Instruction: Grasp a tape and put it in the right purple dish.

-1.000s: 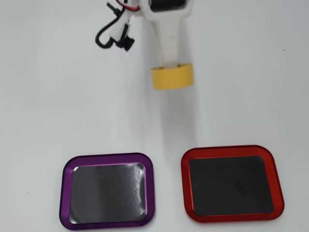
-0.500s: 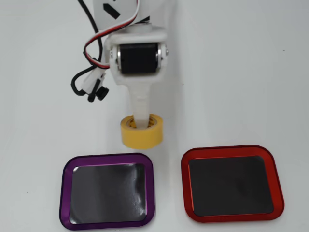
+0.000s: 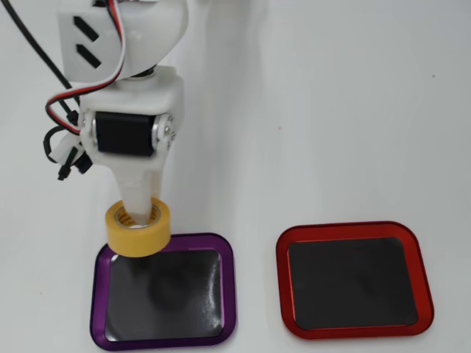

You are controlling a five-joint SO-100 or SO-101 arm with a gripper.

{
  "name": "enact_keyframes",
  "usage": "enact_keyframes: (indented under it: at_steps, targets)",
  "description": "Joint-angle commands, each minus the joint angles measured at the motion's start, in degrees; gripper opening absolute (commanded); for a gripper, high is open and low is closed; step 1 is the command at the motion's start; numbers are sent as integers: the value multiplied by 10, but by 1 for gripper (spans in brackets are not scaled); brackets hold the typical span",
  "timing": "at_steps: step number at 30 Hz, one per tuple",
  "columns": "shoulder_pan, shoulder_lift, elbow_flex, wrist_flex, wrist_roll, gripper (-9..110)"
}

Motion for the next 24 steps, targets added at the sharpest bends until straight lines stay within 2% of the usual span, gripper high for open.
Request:
enact_keyframes:
  at_steps: [1,16,24]
  targets:
    - [4,-11,-47,4,0,-1]
    - [-4,-37,-60,11,-3,0]
    - [-5,-32,-60,64,-1,9]
